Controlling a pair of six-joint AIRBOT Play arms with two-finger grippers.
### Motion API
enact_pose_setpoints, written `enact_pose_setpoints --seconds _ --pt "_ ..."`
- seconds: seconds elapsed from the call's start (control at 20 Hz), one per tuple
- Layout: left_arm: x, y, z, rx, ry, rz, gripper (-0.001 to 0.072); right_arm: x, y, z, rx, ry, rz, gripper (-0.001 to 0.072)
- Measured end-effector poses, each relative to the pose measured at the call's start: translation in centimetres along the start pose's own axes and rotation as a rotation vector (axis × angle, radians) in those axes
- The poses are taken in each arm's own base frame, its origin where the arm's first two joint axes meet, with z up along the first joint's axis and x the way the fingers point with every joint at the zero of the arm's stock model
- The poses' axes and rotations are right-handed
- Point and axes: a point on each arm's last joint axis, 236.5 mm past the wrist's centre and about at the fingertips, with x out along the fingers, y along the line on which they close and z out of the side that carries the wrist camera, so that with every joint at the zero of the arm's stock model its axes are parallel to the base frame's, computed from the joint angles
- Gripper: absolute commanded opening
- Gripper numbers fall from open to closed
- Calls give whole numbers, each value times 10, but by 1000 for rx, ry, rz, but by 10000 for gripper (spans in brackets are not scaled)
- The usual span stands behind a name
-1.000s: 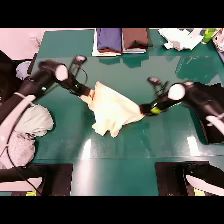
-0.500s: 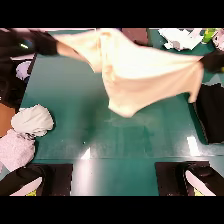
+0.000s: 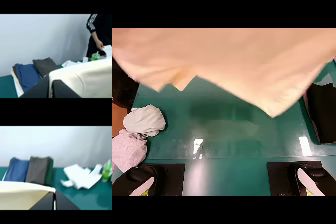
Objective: Fold the shirts.
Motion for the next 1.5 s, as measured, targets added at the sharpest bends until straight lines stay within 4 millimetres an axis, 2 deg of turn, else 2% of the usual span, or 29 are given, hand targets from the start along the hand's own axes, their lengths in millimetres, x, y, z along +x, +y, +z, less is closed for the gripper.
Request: enact_pose_setpoints --seconds 0.1,0.2,0.25,0.35,0.45,0.55,0.7,0.8,0.9,0.95,1.0,1.05,1.1,1.2,1.3,1.4,1.5 --pt "-5 -5 9 -9 -27 -16 30 4 -4 14 -13 -21 -15 14" --pt "5 -4 -1 -13 11 -17 30 23 -2 18 -13 -12 -2 14" --pt "15 -1 -16 -14 61 -12 30 38 1 14 -9 12 18 13" --pt "42 9 -62 -12 214 13 30 81 13 -11 7 98 77 13" --pt "75 29 -139 -2 445 63 30 133 29 -58 23 234 137 14" --pt "99 54 -230 10 696 122 30 181 53 -118 33 388 199 14" --pt "116 95 -357 15 990 205 31 236 81 -218 33 615 247 14" --pt "122 121 -422 5 1105 251 31 261 99 -276 32 728 271 15" --pt "123 143 -468 -9 1177 288 31 277 110 -322 30 812 280 15" --pt "122 151 -485 -16 1201 301 32 284 114 -341 28 843 284 19" --pt "122 157 -497 -21 1219 309 130 288 117 -357 27 872 284 71" --pt "121 161 -505 -25 1233 317 405 292 118 -369 26 891 283 340" --pt "121 165 -510 -26 1238 323 517 295 119 -375 28 898 283 425" --pt "119 169 -514 -31 1256 330 517 299 117 -379 31 905 279 423" --pt "115 168 -508 -35 1274 334 517 299 107 -366 37 901 267 420" --pt "104 165 -497 -42 1291 340 517 286 90 -356 33 930 251 419" --pt "81 157 -493 -65 1325 345 517 263 62 -353 21 976 210 411"
